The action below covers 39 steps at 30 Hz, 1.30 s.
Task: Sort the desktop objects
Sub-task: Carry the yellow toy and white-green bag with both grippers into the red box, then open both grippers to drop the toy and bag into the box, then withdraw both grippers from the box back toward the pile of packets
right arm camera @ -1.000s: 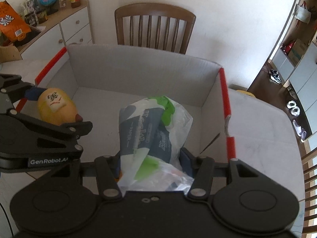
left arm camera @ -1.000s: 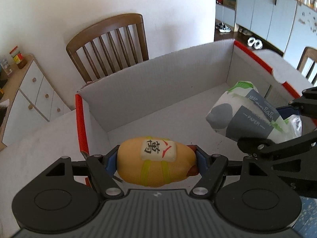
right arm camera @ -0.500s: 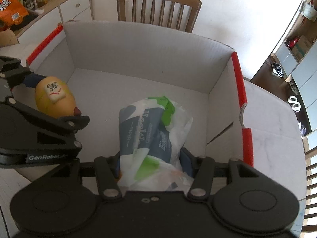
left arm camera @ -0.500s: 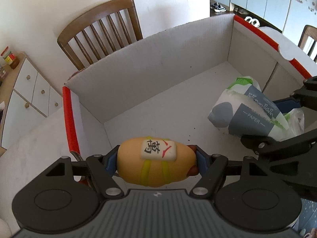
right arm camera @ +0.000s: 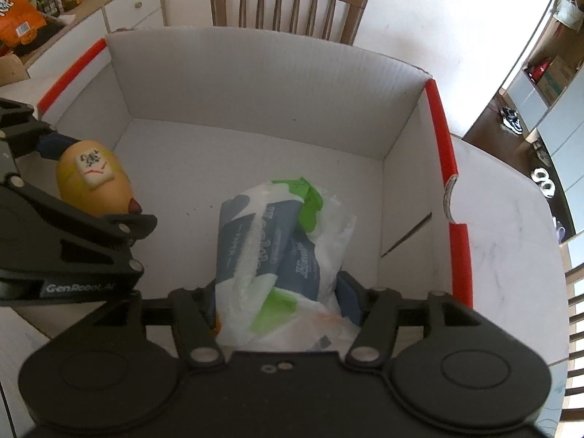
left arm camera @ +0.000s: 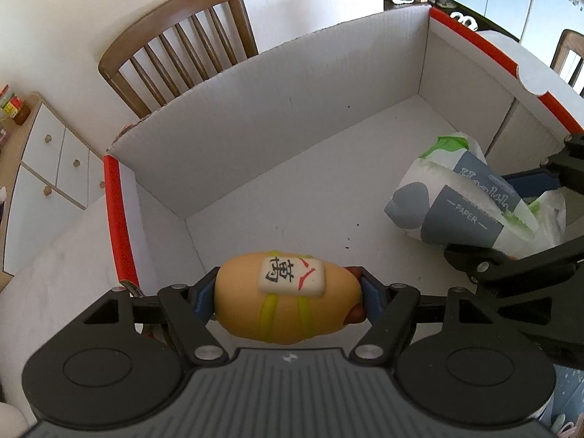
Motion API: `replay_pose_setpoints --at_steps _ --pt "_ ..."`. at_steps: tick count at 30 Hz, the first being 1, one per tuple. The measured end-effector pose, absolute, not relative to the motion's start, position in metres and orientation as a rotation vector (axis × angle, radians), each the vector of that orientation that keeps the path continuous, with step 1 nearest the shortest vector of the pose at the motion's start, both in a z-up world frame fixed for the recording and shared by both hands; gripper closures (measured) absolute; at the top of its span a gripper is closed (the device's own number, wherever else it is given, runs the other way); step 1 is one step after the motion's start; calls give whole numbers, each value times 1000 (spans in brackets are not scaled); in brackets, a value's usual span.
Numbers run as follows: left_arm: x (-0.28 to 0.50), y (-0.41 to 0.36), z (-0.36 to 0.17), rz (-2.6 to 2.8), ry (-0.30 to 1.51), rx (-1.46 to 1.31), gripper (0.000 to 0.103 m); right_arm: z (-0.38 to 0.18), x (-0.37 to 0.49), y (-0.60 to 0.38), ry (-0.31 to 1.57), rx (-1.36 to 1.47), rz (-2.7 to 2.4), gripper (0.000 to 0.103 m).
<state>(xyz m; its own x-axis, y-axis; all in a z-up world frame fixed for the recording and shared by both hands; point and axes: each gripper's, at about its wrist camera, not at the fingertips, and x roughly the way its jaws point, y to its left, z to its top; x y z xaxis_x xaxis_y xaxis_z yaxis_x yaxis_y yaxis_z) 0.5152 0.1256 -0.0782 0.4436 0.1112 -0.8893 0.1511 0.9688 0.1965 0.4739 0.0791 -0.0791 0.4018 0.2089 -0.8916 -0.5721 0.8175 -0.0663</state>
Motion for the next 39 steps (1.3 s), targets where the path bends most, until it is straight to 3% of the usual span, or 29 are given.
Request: replay_pose_setpoints --at_steps 18,22,39 --pt "509 130 -70 -19 1093 256 22 -73 456 88 1036 -395 489 35" --pt "504 132 -64 -12 1078 257 13 -70 455 87 1017 -407 459 23" --pt "485 132 -34 -35 1023 218 11 -49 427 84 976 -375 436 23"
